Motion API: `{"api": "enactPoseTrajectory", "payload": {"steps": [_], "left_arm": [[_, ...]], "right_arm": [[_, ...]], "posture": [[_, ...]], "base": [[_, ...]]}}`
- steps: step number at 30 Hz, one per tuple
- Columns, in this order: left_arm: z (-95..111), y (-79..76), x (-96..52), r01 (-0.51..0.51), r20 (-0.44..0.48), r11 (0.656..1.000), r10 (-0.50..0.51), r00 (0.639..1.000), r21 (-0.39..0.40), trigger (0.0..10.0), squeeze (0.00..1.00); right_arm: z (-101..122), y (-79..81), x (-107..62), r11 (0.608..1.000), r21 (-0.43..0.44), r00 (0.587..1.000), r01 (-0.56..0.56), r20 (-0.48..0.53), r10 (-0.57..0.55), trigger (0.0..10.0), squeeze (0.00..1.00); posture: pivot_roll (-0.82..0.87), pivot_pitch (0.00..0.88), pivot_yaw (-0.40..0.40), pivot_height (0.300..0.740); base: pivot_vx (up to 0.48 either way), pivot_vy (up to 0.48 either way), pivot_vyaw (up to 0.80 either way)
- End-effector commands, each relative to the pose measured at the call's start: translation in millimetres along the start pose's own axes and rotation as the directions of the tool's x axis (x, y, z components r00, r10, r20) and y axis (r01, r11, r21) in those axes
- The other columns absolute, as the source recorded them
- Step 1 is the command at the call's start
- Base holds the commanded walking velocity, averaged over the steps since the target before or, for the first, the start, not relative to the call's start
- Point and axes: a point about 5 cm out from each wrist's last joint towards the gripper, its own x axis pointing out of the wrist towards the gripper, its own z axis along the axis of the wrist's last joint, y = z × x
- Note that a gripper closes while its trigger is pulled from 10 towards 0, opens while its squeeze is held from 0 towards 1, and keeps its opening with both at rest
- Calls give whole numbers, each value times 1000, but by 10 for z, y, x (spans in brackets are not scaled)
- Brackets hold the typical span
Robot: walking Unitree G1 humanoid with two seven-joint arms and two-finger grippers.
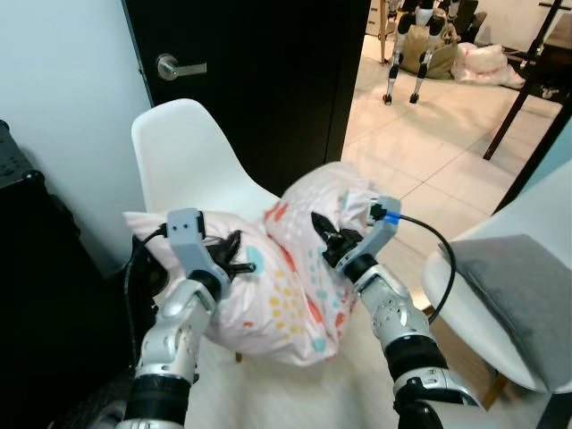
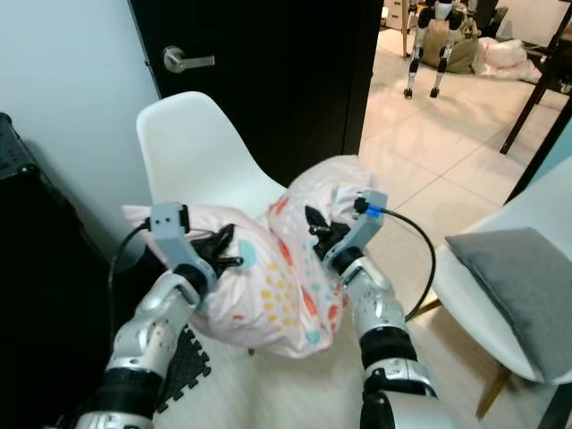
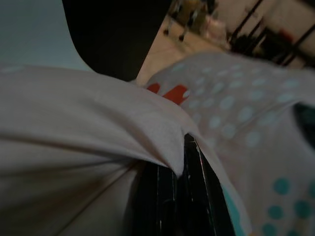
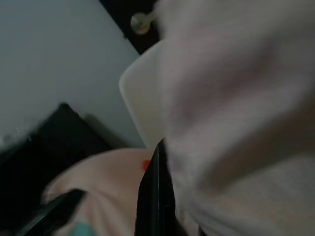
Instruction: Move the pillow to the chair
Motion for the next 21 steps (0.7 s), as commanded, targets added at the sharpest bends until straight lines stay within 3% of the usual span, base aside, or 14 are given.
{"api": "enactPoseTrajectory", "payload": {"steps": [1,16,21], "left_arm": [[93,-164,49,75,49,997,-76,996,19,10000,0],[97,-218,57,97,47,995,-98,994,21,10000,0],[102,-238,54,105,48,994,-106,993,20,10000,0]], "right_arm": [[30,43,19,999,-4,999,-34,14,34,10000,0],[50,68,24,998,14,998,-58,36,58,10000,0],[87,85,11,996,28,994,-90,64,88,10000,0]], "posture": [[-4,95,1,740],[1,99,8,740],[2,102,10,740]], "base": [[368,0,0],[366,0,0],[359,0,736]]}}
